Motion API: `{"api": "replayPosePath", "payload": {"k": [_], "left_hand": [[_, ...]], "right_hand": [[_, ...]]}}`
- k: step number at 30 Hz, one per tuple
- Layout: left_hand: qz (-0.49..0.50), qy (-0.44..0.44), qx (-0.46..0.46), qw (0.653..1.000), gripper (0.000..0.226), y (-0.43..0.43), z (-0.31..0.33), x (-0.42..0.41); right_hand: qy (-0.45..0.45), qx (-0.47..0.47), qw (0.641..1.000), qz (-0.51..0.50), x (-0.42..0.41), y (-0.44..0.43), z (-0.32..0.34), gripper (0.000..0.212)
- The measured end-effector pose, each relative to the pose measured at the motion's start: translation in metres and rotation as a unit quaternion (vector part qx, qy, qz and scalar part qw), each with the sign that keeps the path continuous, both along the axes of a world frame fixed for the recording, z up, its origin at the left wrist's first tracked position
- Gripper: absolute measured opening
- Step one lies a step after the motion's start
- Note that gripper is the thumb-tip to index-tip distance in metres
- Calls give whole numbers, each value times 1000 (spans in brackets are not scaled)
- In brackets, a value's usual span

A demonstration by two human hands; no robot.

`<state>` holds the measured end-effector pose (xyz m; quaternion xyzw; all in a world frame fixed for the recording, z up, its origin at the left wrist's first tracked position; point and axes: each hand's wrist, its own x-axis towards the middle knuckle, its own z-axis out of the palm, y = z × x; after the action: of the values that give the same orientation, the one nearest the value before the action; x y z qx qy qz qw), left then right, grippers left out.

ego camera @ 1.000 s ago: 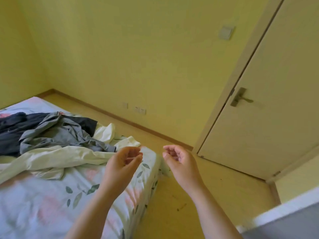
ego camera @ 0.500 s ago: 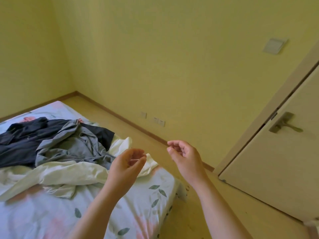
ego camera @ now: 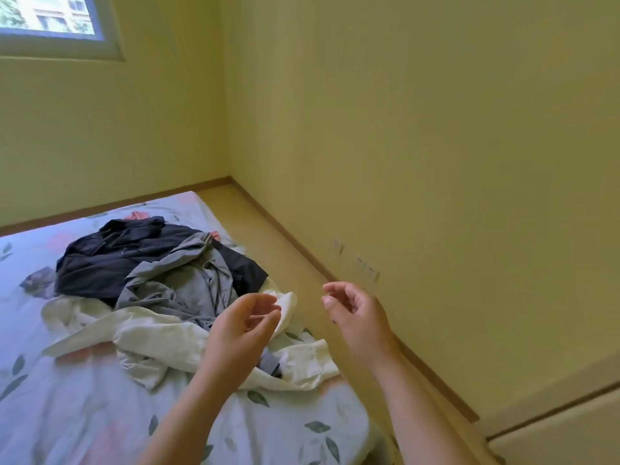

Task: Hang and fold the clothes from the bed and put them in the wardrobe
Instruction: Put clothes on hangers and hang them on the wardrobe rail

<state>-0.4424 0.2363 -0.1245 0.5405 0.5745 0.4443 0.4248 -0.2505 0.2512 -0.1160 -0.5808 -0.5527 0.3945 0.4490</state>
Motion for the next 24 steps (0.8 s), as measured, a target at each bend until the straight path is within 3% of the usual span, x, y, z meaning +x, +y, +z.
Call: {"api": "replayPosePath", "payload": {"k": [12, 17, 24], "left_hand": [[177, 8, -29, 984, 14, 105, -9, 127], [207, 10, -25, 978, 16, 143, 4, 176], [230, 14, -17, 973, 15, 146, 3, 195]], "right_hand": [[-13, -42, 989, 144, 111, 166, 1, 15], [-14, -40, 980, 192, 153, 221, 6, 14], [-6, -17, 981, 195, 174, 233, -1, 14]]}}
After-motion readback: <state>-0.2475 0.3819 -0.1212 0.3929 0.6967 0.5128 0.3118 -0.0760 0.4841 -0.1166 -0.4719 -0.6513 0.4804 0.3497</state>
